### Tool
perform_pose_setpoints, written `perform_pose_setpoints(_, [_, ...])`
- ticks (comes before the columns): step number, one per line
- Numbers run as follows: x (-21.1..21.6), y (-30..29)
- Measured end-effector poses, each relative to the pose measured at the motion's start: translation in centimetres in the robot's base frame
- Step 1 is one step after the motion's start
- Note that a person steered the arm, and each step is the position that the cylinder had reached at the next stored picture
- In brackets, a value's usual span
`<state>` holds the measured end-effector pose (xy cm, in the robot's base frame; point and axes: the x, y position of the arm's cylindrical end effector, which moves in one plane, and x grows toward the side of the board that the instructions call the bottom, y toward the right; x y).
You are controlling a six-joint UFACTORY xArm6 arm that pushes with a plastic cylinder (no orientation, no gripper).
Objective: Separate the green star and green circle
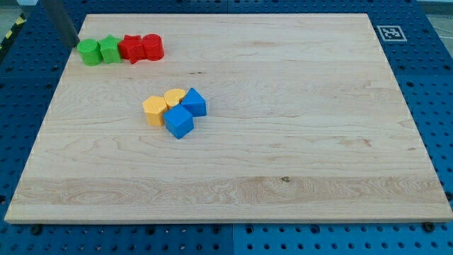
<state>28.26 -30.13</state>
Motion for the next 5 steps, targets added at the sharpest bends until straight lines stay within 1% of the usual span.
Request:
perform_pose_setpoints(1, [0.0, 1.4])
perform_pose_setpoints(3, [0.0, 6.2])
perform_pose_setpoints(5, [2.1, 9.3])
